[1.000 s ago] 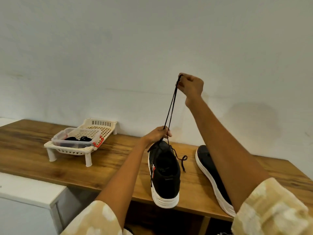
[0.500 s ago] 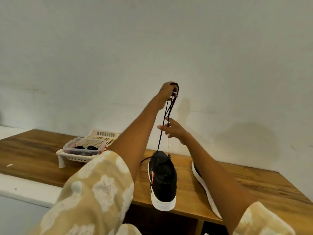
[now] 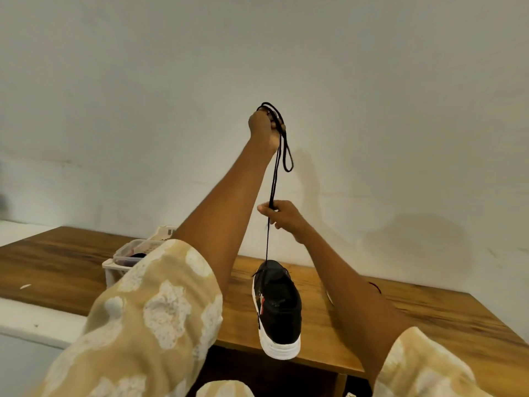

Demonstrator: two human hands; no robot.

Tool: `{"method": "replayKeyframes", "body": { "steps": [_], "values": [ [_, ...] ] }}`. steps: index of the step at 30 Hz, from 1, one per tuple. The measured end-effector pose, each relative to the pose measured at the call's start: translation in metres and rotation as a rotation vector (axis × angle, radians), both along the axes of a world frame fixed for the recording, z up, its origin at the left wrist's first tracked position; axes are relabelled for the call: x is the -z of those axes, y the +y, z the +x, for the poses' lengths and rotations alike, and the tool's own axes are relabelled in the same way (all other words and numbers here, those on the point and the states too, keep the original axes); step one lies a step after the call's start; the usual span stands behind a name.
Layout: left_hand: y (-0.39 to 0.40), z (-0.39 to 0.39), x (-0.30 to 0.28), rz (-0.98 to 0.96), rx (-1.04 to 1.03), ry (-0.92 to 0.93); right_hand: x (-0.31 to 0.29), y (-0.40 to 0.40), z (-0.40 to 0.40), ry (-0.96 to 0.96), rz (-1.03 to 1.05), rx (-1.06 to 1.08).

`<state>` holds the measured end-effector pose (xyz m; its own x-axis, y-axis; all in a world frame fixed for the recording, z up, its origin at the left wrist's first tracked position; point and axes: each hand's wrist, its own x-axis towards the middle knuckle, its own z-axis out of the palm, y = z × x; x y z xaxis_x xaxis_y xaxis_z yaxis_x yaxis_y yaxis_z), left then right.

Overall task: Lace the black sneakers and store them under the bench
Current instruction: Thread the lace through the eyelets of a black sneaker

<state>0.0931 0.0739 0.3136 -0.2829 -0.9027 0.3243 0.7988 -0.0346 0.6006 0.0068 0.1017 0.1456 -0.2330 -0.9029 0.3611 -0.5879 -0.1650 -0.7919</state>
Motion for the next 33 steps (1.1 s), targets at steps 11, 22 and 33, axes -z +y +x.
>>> {"method": "replayKeyframes", "body": {
  "steps": [11,22,33],
  "values": [
    [-0.059,0.024,0.093,0.316,-0.176,-0.204,-0.072,0.022,-0.023,-0.294,-0.311,0.184],
    [-0.017,0.009,0.103,-0.395,-0.312,-1.734,-0.088,0.048,-0.023,0.087,0.357,0.249],
    [0.008,-0.017,0.143,-0.562,0.333,-0.866,-0.096,0.063,-0.036,-0.338,-0.101,0.214]
  ]
}}
